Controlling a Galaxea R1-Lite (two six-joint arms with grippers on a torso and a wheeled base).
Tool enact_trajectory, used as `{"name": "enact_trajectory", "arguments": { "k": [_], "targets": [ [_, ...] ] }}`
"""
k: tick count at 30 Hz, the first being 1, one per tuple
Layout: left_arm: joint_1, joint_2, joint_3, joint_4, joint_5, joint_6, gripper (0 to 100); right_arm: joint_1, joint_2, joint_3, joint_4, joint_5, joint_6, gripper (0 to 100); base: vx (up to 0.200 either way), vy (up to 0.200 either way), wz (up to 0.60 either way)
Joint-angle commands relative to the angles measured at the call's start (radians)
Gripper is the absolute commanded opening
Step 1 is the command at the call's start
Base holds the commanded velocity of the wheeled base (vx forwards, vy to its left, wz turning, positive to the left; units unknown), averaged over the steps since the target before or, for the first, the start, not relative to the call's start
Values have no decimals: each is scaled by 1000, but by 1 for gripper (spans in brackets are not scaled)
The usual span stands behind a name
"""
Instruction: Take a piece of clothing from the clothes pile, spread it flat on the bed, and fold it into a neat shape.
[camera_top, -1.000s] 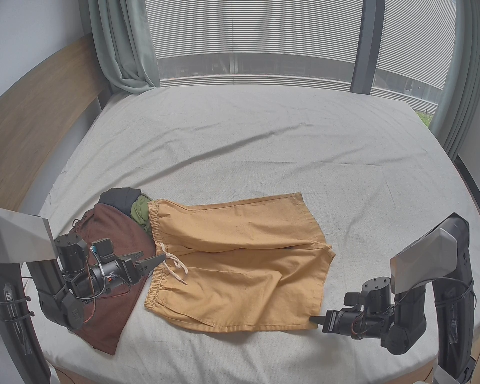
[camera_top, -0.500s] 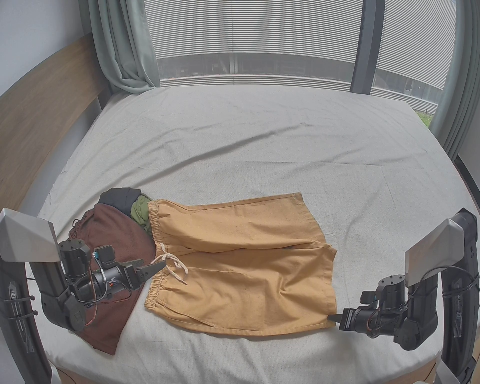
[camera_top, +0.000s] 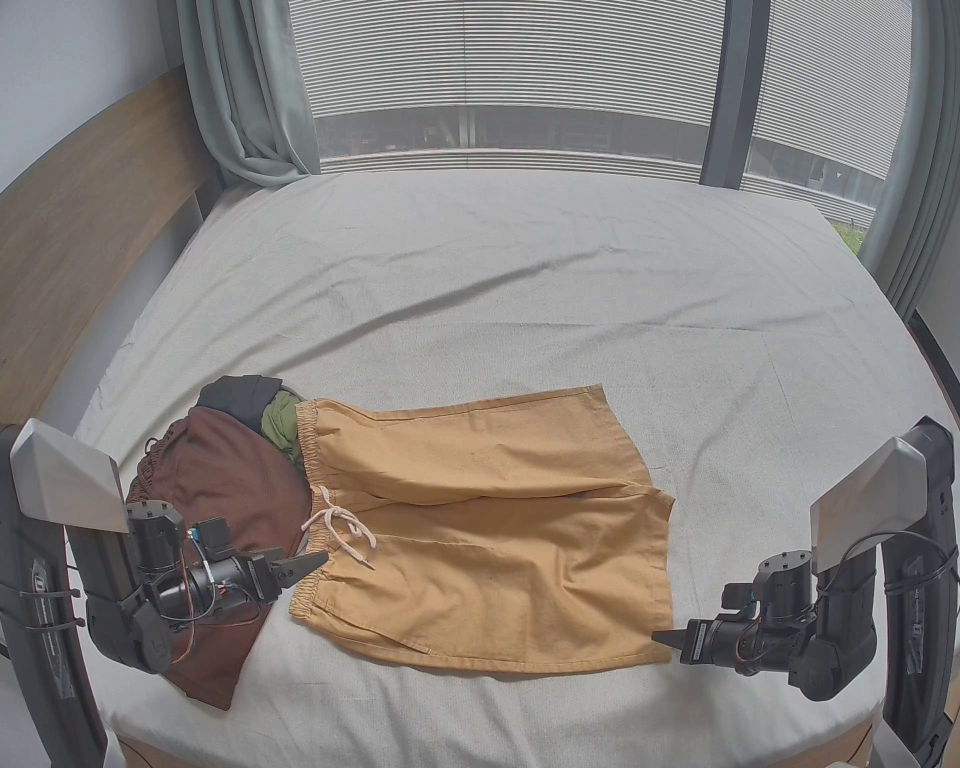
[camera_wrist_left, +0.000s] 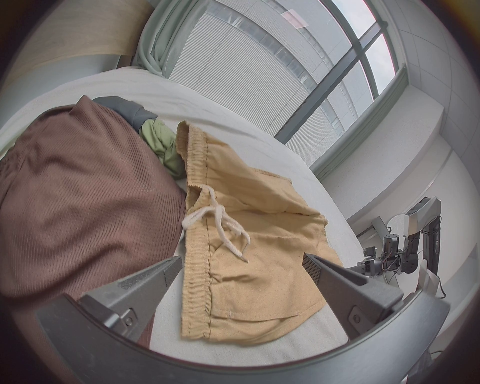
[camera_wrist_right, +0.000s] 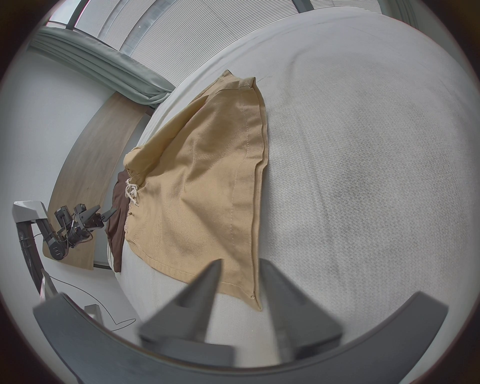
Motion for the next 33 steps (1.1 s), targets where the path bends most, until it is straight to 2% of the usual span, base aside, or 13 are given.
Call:
{"name": "enact_trajectory", "arguments": {
  "k": [1, 7, 33],
  "targets": [
    [1, 10, 21, 0, 0, -7, 100, 0, -1, 1, 0, 1, -1, 100, 0, 0, 0],
    [-2, 27, 80, 0, 0, -23, 100, 3, 1, -1, 0, -1, -1, 100, 0, 0, 0],
    [1, 162, 31, 0, 18, -21, 100, 2, -5, -12, 0, -2, -1, 100, 0, 0, 0]
  ]
}}
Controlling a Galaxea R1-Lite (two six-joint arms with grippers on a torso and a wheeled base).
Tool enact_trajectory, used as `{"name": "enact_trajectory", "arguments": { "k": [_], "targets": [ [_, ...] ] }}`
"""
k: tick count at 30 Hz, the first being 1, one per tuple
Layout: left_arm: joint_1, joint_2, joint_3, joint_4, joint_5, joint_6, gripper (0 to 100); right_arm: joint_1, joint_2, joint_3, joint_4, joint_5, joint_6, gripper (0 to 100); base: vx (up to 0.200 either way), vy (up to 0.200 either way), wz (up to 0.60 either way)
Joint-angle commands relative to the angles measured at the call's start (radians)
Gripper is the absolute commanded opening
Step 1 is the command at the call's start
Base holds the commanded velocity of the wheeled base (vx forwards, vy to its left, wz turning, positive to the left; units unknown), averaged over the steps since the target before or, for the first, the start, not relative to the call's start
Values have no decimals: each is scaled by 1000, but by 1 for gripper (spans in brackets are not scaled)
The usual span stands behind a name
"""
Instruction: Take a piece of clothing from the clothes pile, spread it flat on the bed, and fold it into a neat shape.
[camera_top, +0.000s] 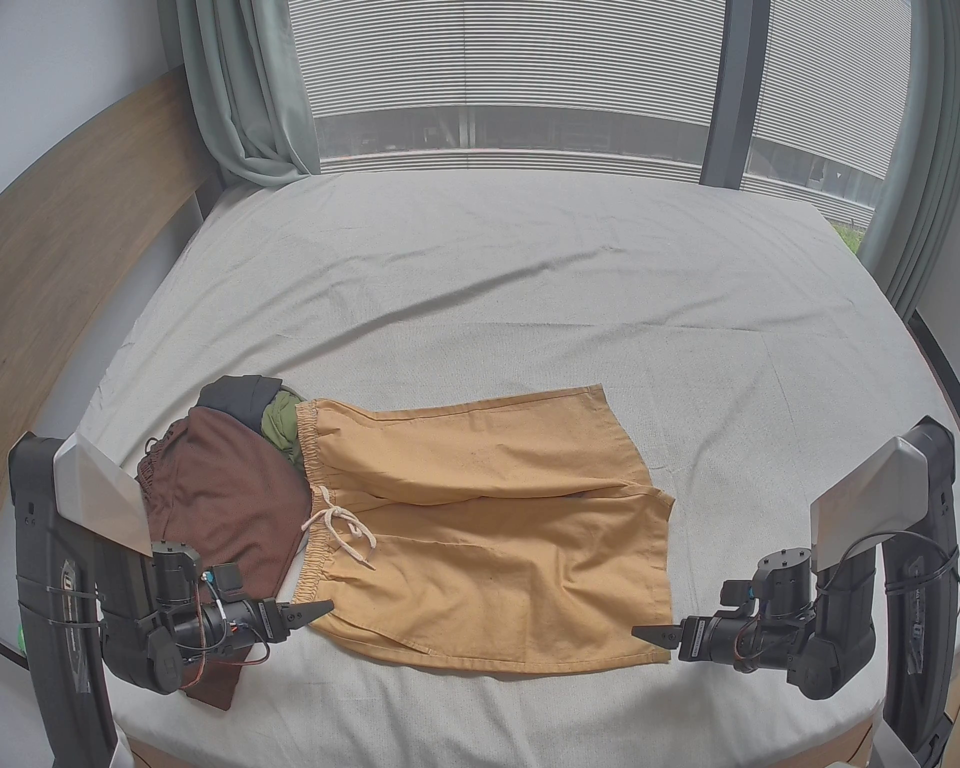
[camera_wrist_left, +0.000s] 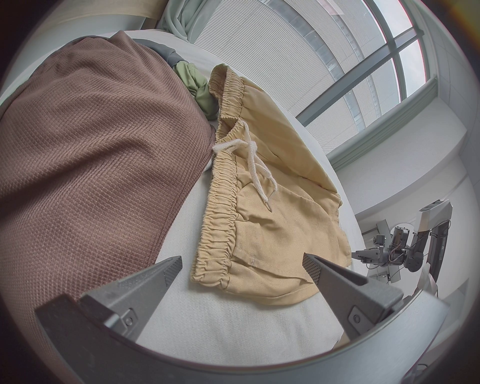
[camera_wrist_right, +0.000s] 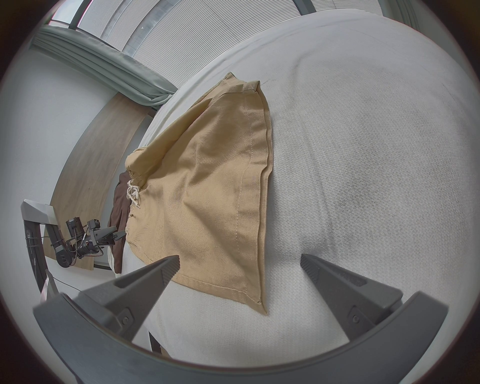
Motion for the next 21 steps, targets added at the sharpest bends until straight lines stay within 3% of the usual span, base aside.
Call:
{"name": "enact_trajectory", "arguments": {
  "k": [1, 8, 9, 21],
  "targets": [
    [-4, 14, -6, 0, 0, -3, 100, -1, 0, 0, -1, 1, 0, 100, 0, 0, 0],
    [-6, 30, -24, -2, 0, -12, 100, -1, 3, -2, -1, 1, 0, 100, 0, 0, 0],
    [-6, 33, -24, -2, 0, -12, 0, -1, 4, -2, -1, 1, 0, 100, 0, 0, 0],
    [-1, 31, -26, -3, -1, -15, 0, 5, 12, 7, -1, 1, 0, 100, 0, 0, 0]
  ]
}}
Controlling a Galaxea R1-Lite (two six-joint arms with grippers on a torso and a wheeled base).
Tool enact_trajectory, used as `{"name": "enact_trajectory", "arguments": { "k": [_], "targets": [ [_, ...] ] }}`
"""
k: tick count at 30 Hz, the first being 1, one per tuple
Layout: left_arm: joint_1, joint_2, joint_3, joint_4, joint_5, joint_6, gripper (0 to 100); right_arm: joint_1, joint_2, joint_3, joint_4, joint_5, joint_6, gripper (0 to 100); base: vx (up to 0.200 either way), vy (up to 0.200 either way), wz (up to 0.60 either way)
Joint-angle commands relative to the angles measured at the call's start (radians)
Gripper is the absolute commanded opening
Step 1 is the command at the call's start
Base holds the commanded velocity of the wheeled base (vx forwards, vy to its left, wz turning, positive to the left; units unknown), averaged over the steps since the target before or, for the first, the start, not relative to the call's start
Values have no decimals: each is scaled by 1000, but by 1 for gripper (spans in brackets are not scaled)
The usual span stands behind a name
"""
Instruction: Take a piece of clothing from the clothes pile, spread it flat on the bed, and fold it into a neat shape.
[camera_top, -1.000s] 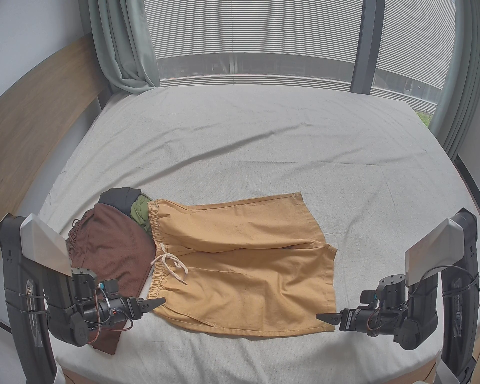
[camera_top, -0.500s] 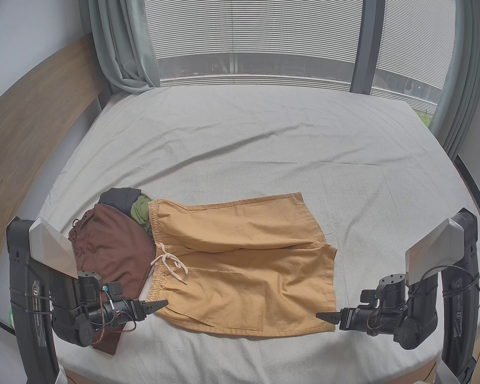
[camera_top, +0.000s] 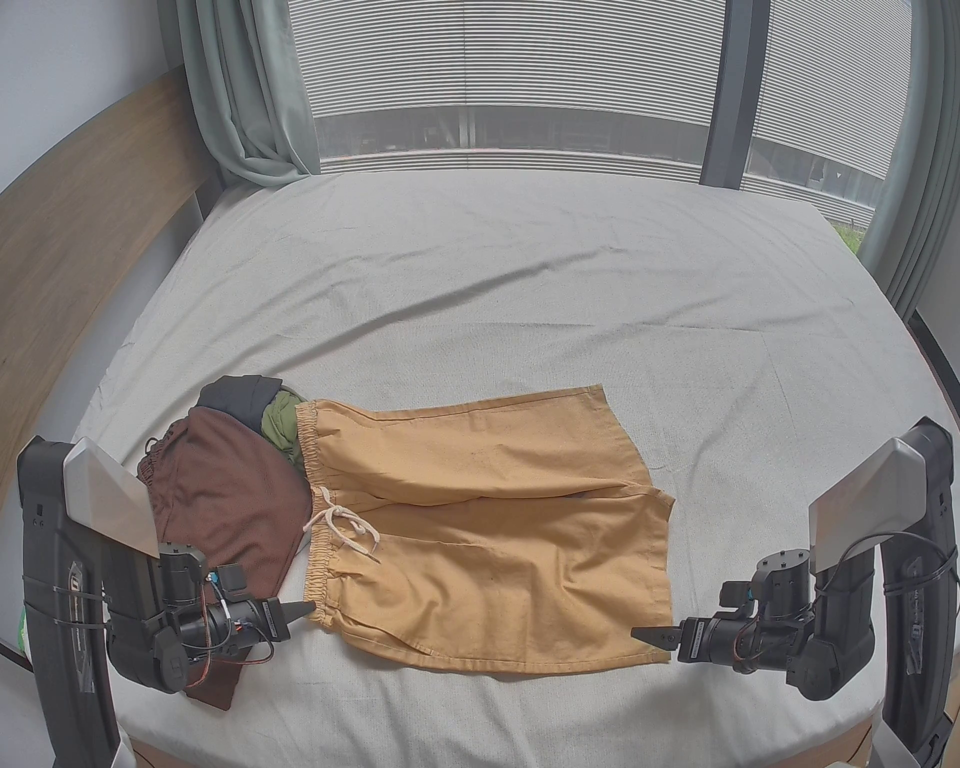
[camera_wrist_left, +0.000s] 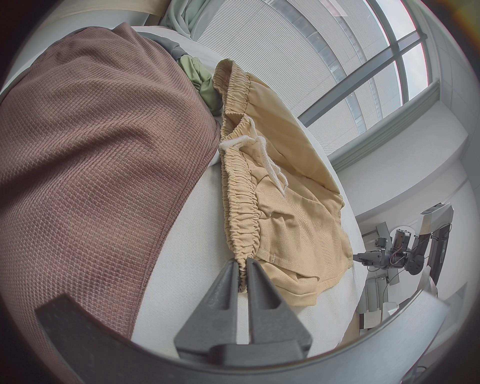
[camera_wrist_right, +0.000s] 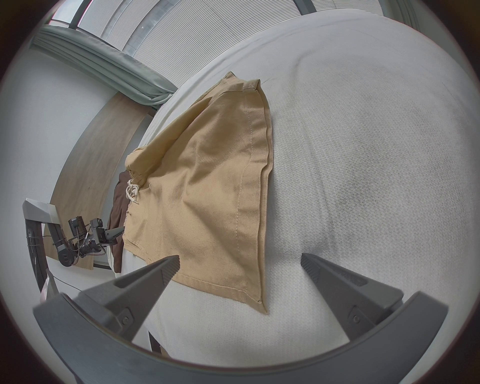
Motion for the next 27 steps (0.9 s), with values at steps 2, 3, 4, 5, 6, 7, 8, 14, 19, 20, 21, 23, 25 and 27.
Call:
{"name": "enact_trajectory", "arguments": {
  "k": [2, 3, 4, 5, 6, 7, 8, 14, 19, 20, 21, 23, 25, 27],
  "targets": [
    [6, 0, 0, -1, 0, 1, 0, 1, 5, 4, 1, 1, 1, 100, 0, 0, 0],
    [6, 0, 0, -1, 0, 1, 0, 1, 5, 4, 1, 1, 1, 100, 0, 0, 0],
    [7, -1, 0, -1, 0, 3, 0, 1, 5, 4, 1, 1, 1, 100, 0, 0, 0],
    [9, -1, 0, -1, 0, 3, 0, 1, 5, 4, 1, 1, 1, 100, 0, 0, 0],
    [9, -1, 0, -1, 0, 3, 0, 1, 5, 4, 1, 1, 1, 100, 0, 0, 0],
    [9, -1, 0, -1, 0, 3, 0, 1, 5, 4, 1, 1, 1, 100, 0, 0, 0],
    [10, 0, 0, -1, 0, 4, 0, 1, 6, 6, 1, 1, 1, 100, 0, 0, 0],
    [44, -3, 5, -1, 1, 7, 0, 3, 8, 4, 1, 1, -1, 100, 0, 0, 0],
    [50, -3, 5, 0, 1, 4, 100, 3, 8, 1, 1, 1, -1, 100, 0, 0, 0],
    [50, -1, 2, 0, 1, 4, 100, 3, 8, 1, 1, 1, -1, 100, 0, 0, 0],
    [49, 0, -1, 0, 3, 3, 100, 3, 8, 1, 1, 2, -1, 100, 0, 0, 0],
    [47, 3, -6, 0, 1, -2, 100, 3, 8, 1, 1, 1, -1, 100, 0, 0, 0],
    [41, 3, -8, 0, 1, -5, 100, 3, 8, -1, 1, 1, -1, 100, 0, 0, 0],
    [36, 2, -8, 0, 0, -5, 100, 3, 8, -1, 1, 1, -1, 100, 0, 0, 0]
  ]
}}
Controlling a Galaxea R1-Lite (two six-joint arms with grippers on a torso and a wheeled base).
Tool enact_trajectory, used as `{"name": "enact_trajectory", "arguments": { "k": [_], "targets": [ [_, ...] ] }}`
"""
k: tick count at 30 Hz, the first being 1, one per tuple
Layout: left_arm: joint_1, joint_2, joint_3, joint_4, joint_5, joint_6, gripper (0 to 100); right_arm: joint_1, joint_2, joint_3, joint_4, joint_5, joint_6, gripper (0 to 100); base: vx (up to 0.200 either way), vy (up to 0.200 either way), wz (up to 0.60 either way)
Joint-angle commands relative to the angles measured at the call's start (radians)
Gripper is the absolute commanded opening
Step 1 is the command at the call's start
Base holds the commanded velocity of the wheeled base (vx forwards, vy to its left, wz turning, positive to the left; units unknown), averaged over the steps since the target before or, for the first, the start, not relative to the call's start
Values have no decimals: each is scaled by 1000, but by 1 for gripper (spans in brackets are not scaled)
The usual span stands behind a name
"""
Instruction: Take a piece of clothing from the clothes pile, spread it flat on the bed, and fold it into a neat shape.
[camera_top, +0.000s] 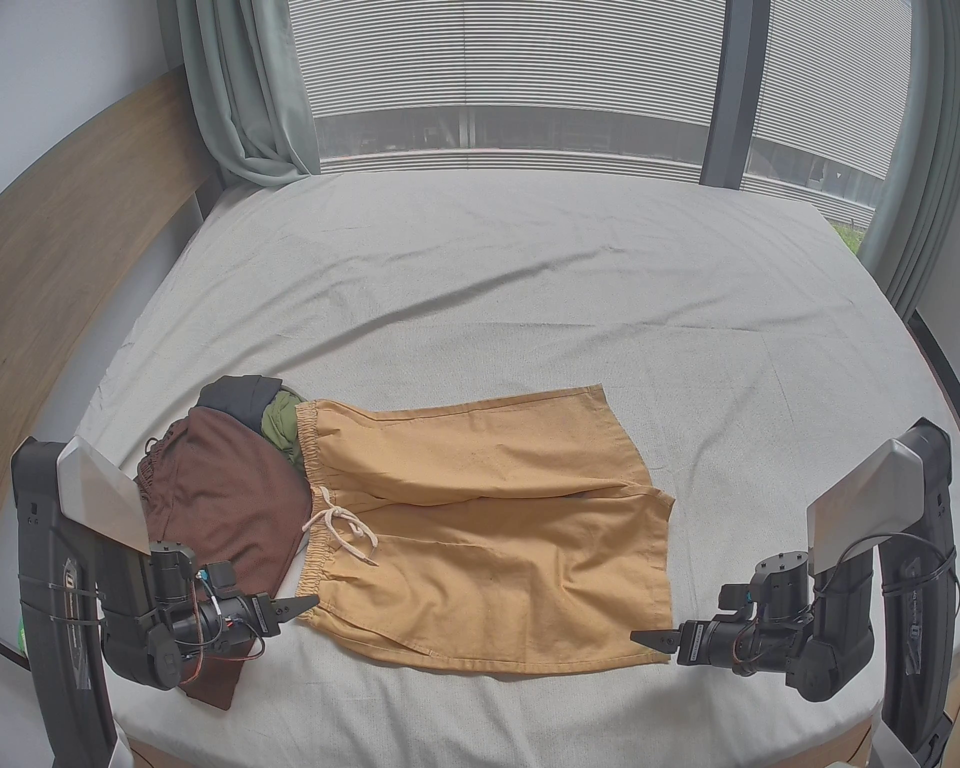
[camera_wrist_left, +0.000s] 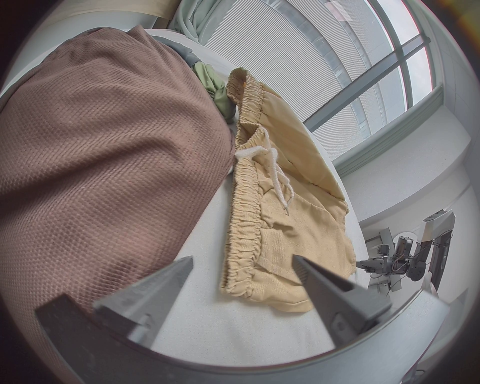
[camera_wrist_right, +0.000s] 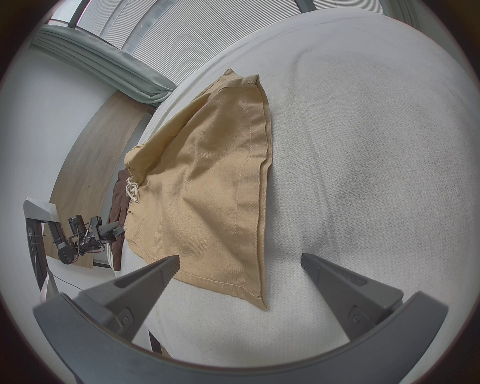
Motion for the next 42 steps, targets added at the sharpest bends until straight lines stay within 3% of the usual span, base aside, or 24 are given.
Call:
{"name": "enact_trajectory", "arguments": {
  "k": [1, 16, 17, 42],
  "targets": [
    [-9, 1, -2, 0, 1, -2, 100, 0, 2, -1, -1, 0, 0, 100, 0, 0, 0],
    [-73, -2, -14, -1, 3, -73, 100, -1, 2, -3, -1, 0, 0, 100, 0, 0, 0],
    [-72, -2, -13, -1, 3, -73, 0, -1, 2, -3, -1, 0, 0, 100, 0, 0, 0],
    [-60, 2, -22, -1, -1, -63, 0, 17, 25, 2, -1, 12, 0, 100, 0, 0, 0]
  ]
}}
